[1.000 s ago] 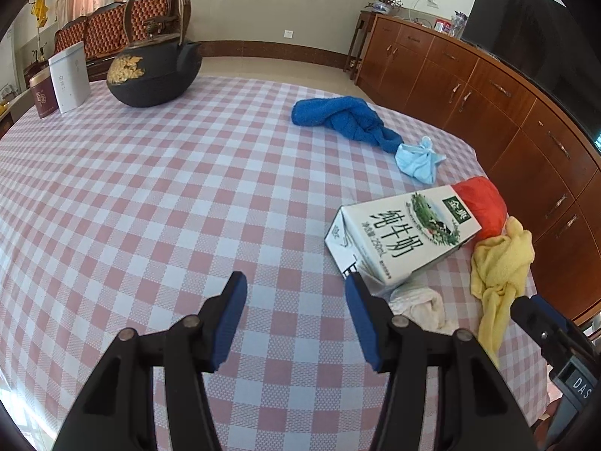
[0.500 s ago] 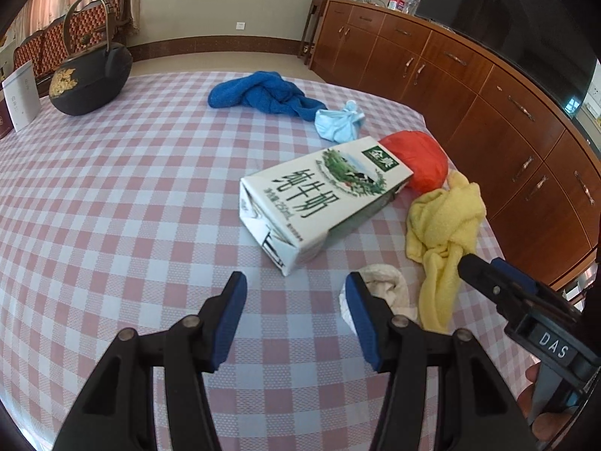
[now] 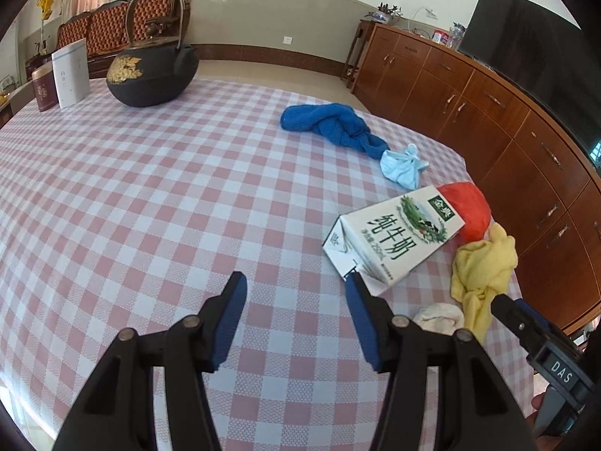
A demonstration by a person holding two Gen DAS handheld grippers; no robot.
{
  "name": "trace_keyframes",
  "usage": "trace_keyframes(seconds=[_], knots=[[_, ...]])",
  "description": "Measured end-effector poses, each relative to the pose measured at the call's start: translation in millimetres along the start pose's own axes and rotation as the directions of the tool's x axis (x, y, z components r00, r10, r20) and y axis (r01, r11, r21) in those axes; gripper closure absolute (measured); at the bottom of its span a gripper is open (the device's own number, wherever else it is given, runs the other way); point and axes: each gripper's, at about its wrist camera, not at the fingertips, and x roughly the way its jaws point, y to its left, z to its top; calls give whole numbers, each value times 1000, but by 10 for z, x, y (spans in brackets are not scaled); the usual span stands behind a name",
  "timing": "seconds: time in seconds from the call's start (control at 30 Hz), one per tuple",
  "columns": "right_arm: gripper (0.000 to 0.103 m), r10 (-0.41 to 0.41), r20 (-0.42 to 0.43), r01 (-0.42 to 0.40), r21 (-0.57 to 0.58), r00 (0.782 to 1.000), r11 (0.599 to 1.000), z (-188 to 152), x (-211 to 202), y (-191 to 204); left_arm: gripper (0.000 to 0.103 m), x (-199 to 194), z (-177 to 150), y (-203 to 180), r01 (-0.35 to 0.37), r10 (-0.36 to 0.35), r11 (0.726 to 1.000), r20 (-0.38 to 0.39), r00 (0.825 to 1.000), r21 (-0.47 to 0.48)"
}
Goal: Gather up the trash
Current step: 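Lower the right gripper to the yellow cloth while the left approaches the milk carton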
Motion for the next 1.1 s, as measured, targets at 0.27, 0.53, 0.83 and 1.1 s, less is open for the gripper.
trace_keyframes(seconds=[0.27,0.53,0.83,1.1], knots=[[29,-2,-12,2,2,1000,1000,4,79,0,47,47,-44,-270,65,-64,996,-16,998,57],[29,-22,-8,22,20,1000,1000,10,57,-152,47,81,-96,-582,148,-143,984,-56,988,102],[29,-60,1,60,49,998,997,15,12,-344,47,-48,-95,-807,216,-210,966,-54,976,143],[29,-39,25,38,44,999,998,70,-59,-326,47,242,18,-910,182,-170,971,-90,981,153]])
